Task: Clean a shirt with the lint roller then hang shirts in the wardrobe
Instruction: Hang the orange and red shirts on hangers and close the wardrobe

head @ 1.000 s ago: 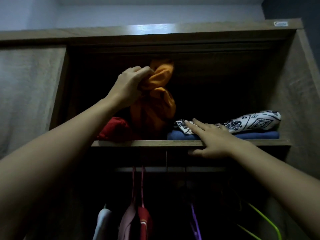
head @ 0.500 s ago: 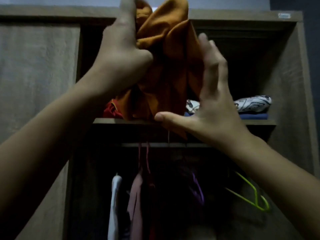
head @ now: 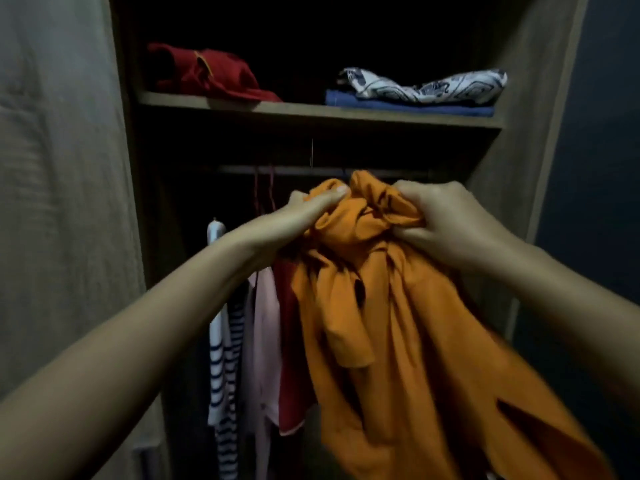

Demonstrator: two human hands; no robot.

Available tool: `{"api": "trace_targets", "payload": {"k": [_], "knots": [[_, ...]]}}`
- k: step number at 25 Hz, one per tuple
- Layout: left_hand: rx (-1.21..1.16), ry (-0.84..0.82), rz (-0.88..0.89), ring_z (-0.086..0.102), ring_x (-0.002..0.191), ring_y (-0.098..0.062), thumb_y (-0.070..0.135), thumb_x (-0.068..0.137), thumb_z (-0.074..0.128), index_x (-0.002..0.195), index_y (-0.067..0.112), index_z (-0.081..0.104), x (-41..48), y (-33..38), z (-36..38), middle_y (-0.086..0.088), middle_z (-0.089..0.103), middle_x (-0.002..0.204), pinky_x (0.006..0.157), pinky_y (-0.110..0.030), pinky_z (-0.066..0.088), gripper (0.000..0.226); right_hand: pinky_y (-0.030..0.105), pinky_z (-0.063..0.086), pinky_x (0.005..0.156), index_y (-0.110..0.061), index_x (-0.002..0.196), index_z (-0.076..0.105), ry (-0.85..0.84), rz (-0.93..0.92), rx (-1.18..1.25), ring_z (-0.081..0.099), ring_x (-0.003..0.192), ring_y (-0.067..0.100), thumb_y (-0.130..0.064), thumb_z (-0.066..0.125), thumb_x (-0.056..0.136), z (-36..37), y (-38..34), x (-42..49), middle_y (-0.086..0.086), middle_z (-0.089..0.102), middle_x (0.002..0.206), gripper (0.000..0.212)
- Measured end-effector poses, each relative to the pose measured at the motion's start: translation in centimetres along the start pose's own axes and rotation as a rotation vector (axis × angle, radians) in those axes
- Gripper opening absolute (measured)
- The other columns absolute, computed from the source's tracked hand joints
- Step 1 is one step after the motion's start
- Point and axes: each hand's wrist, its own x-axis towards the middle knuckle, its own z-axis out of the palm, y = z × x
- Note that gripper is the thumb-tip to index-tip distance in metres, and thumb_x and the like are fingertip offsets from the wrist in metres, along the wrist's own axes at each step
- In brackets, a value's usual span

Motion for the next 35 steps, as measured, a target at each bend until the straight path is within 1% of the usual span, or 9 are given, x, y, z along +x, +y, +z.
{"api": "trace_targets", "payload": {"k": [4,6,12,15,21,25,27,30,35], "knots": [[-0.061,0.004,-0.038,0.056,0.081,-0.012,0.031,0.093,0.053,0.111,0.019,0.048,-0.1,-4.4,0.0,-0.002,0.055,0.095,0.064,-0.02,0.051,0.022,0.037,0.049,0.073,-0.024,0.096,0.059,0.002,0.214,0.007,0.06,0.082,0.021,-0.041,0.052,0.08,-1.0,3.1,-2.1,-0.001,0.062,0.085,0.024],[0.171,-0.026,0.013,0.055,0.082,-0.015,0.019,0.092,0.054,0.121,0.019,0.043,0.0,-6.2,-0.9,-0.004,0.051,0.095,0.063,-0.023,0.05,0.031,0.032,0.04,0.07,-0.021,0.094,0.057,-0.042,0.275,-0.067,0.054,0.084,0.019,-0.037,0.056,0.083,-0.6,4.6,-2.7,0.001,0.055,0.091,0.019],[0.605,0.18,0.347,0.051,0.068,-0.007,0.034,0.083,0.066,0.09,0.013,0.055,-0.1,-6.7,-1.0,0.008,0.051,0.072,0.058,-0.019,0.036,0.025,0.029,0.042,0.074,-0.027,0.094,0.045,-0.162,0.34,-0.093,0.053,0.088,0.016,-0.023,0.059,0.086,0.8,5.9,-4.1,-0.002,0.051,0.097,0.017],[0.767,0.055,0.33,0.048,0.06,-0.009,0.056,0.08,0.057,0.076,0.013,0.053,0.2,-6.2,-1.5,0.003,0.049,0.065,0.059,-0.024,0.037,0.043,0.021,0.038,0.06,-0.024,0.095,0.05,-0.098,0.375,0.062,0.054,0.077,0.007,-0.023,0.056,0.089,0.7,5.7,-4.2,-0.007,0.054,0.083,0.009],[0.514,0.078,0.259,0.065,0.089,-0.016,0.048,0.08,0.064,0.107,0.022,0.054,1.2,-8.0,0.1,-0.004,0.066,0.099,0.079,-0.033,0.052,0.039,0.024,0.044,0.071,-0.02,0.098,0.053,0.034,0.371,0.365,0.056,0.084,0.007,-0.016,0.054,0.089,2.2,4.1,-2.9,-0.004,0.059,0.091,0.01],[0.05,-0.194,0.284,0.056,0.115,-0.008,0.033,0.08,0.069,0.144,0.027,0.025,1.2,-9.2,3.8,0.006,0.045,0.136,0.091,-0.022,0.051,0.077,0.033,0.046,0.08,-0.017,0.099,0.054,0.141,0.393,0.497,0.058,0.09,0.016,-0.016,0.055,0.088,3.0,3.2,-1.4,-0.003,0.058,0.09,0.01],[0.037,-0.195,0.335,0.061,0.107,-0.008,0.025,0.082,0.07,0.139,0.02,0.037,2.0,-9.8,4.9,0.002,0.054,0.13,0.089,-0.025,0.053,0.066,0.034,0.046,0.083,-0.014,0.103,0.054,0.138,0.389,0.506,0.058,0.093,0.018,-0.015,0.056,0.088,2.9,3.1,-1.0,0.0,0.059,0.093,0.015],[0.07,-0.054,0.377,0.064,0.085,-0.011,0.02,0.084,0.067,0.093,0.019,0.066,3.0,-9.8,4.5,-0.002,0.069,0.091,0.08,-0.035,0.053,0.009,0.036,0.045,0.088,-0.022,0.104,0.054,0.097,0.406,0.475,0.056,0.101,0.019,-0.014,0.058,0.087,2.1,4.2,-1.1,-0.003,0.059,0.099,0.02],[0.276,0.032,0.311,0.05,0.066,-0.012,0.025,0.091,0.053,0.087,0.022,0.046,3.5,-10.1,3.7,0.004,0.051,0.074,0.058,-0.028,0.04,0.008,0.032,0.046,0.08,-0.037,0.089,0.053,-0.041,0.461,0.457,0.054,0.092,0.01,-0.012,0.055,0.088,1.3,6.2,-2.6,-0.01,0.055,0.093,0.025]]}}
